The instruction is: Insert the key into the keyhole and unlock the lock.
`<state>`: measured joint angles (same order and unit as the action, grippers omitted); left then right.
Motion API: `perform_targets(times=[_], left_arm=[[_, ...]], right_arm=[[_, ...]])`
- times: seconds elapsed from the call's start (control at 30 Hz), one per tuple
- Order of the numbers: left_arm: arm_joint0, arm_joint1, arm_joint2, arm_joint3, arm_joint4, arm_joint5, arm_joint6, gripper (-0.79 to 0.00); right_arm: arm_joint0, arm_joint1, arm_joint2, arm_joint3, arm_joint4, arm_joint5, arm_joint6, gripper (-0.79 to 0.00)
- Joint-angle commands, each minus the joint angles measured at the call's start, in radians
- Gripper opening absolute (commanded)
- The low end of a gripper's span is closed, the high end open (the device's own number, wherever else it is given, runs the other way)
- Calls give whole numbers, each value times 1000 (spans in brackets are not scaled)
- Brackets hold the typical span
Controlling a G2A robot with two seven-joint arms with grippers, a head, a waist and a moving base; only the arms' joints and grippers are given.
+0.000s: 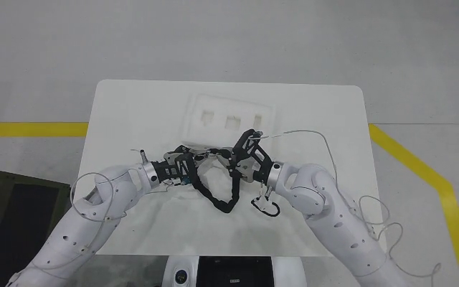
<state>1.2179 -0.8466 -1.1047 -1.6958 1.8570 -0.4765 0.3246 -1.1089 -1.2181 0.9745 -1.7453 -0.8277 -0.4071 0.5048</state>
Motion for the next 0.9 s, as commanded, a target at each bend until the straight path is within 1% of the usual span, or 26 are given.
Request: perform_targets(times=[0.0, 0.27, 0.87], left_arm=[[0, 0, 0, 0, 0, 0, 0, -785], [0, 0, 0, 0, 0, 0, 0, -785], [0, 0, 0, 0, 0, 0, 0, -785]], right_arm=[[-2, 0, 2, -4, -2, 0, -2, -785], [-9, 1, 6, -9, -6, -2, -2, -785], [15, -6, -7, 32, 9, -8, -11, -785]])
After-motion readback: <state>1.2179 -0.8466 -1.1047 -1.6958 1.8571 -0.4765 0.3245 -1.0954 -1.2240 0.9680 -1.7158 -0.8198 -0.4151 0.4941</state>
